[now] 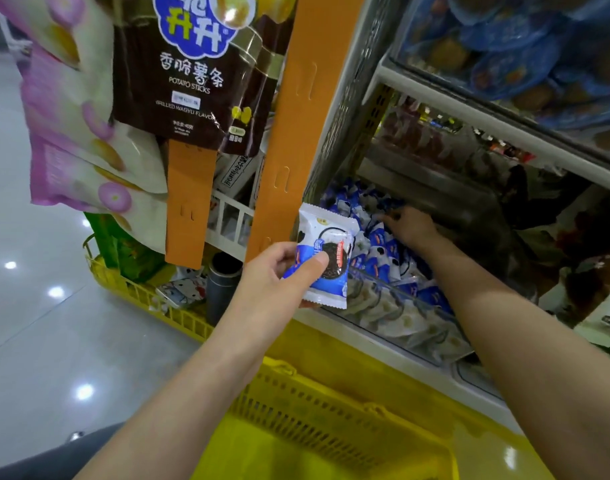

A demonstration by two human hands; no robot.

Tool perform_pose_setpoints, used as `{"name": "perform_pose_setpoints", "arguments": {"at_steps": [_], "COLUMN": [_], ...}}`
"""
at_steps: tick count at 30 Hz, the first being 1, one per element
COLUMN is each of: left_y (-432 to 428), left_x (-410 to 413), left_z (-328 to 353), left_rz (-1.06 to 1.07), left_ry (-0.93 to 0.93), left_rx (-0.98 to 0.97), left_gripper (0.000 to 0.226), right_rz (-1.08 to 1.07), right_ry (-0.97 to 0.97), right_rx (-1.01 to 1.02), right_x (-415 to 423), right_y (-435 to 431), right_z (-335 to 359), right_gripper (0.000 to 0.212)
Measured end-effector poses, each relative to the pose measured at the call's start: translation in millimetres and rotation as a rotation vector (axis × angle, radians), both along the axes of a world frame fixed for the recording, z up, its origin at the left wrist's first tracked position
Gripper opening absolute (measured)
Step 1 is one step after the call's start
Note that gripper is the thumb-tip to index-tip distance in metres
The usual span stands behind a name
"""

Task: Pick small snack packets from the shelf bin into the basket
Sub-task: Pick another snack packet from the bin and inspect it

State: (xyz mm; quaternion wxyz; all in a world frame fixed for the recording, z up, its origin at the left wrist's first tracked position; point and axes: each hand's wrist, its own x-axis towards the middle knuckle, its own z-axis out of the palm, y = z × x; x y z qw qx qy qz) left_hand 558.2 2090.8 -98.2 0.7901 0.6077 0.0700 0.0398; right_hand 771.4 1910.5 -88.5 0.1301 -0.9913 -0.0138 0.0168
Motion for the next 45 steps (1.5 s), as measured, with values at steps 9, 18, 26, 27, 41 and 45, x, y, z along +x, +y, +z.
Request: {"name": "perform_pose_setpoints", "arguments": {"at_steps": [9, 18, 26, 27, 41, 45], "left_y": [3, 0, -3, -4, 0, -2], "left_x": [2, 1, -17, -20, -27, -29], "left_z": [0, 0, 1, 1, 8, 10], "left_rz": [0.022, 0.061, -0.151, -0.189, -0.348, -0.287], "left_ry": [-0.012, 0.070, -0.001, -0.016, -0.041, -0.059], "left_rx": [0.015, -0.103, -0.207, -0.206, -0.101, -0.196], "left_gripper": [0.015, 0.005, 0.055, 0.059, 0.015, 0.020], "right_rz": [-0.099, -0.003, 0.139, 0.149, 0.312, 0.250], "right_ry": [-0.097, -0.321, 0.240, 0.241, 0.273, 0.225], "right_rx": [0.237, 0.937, 1.026, 1.019, 0.796, 0.999], "right_x": [-1, -96, -189, -195, -187, -182], "right_y": [-5, 16, 42, 43, 22, 15], "right_z": [9, 62, 39, 36, 55, 55], "right_gripper": [0.035, 0.017, 0.039, 0.038, 0.026, 0.018]}}
